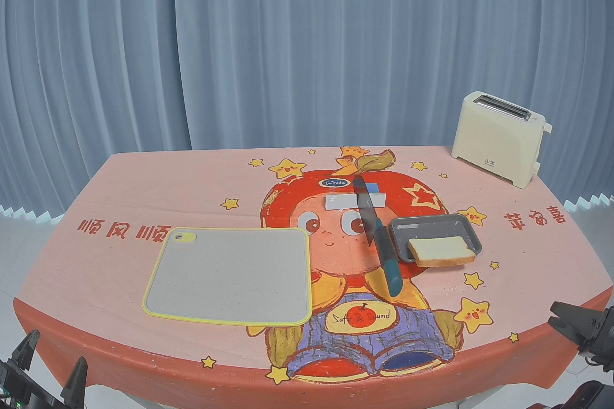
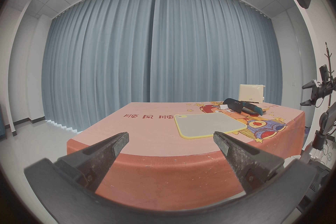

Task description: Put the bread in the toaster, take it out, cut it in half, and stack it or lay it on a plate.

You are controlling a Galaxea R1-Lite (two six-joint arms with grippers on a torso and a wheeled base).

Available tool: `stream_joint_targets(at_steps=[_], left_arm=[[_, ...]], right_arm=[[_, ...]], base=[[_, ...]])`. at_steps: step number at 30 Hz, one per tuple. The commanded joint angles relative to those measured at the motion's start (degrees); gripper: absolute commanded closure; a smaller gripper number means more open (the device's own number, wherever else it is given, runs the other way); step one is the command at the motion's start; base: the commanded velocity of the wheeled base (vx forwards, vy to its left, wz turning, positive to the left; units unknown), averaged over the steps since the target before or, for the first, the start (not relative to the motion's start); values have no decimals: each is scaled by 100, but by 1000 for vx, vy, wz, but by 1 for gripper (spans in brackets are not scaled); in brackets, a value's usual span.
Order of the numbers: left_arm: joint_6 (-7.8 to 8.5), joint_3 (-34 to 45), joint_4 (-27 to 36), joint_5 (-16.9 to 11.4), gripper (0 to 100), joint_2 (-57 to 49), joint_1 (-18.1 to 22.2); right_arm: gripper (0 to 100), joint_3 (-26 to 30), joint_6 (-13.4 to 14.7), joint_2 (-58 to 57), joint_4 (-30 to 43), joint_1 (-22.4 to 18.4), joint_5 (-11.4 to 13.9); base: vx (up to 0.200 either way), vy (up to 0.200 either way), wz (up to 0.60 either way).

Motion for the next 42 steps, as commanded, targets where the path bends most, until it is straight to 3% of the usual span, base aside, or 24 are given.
stream_joint_targets(at_steps=[1, 5, 7, 31, 35, 42], left_arm=[[-1, 101, -1, 4, 0, 6, 0], [-1, 101, -1, 4, 0, 6, 0], [-1, 101, -1, 4, 0, 6, 0], [-1, 101, -1, 4, 0, 6, 0], [-1, 101, -1, 4, 0, 6, 0], [-1, 101, -1, 4, 0, 6, 0]], right_arm=[[0, 32, 510, -3, -28, 405, 48], [0, 76, 1038, -3, -37, 643, 83], [0, 85, 1161, -12, -37, 669, 92], [0, 252, 1231, 181, -72, 704, 92], [0, 164, 1591, 181, -116, 704, 100], [0, 208, 1785, 559, -652, 643, 92]], base=[[0, 0, 0], [0, 0, 0], [0, 0, 0], [0, 0, 0], [0, 0, 0], [0, 0, 0]])
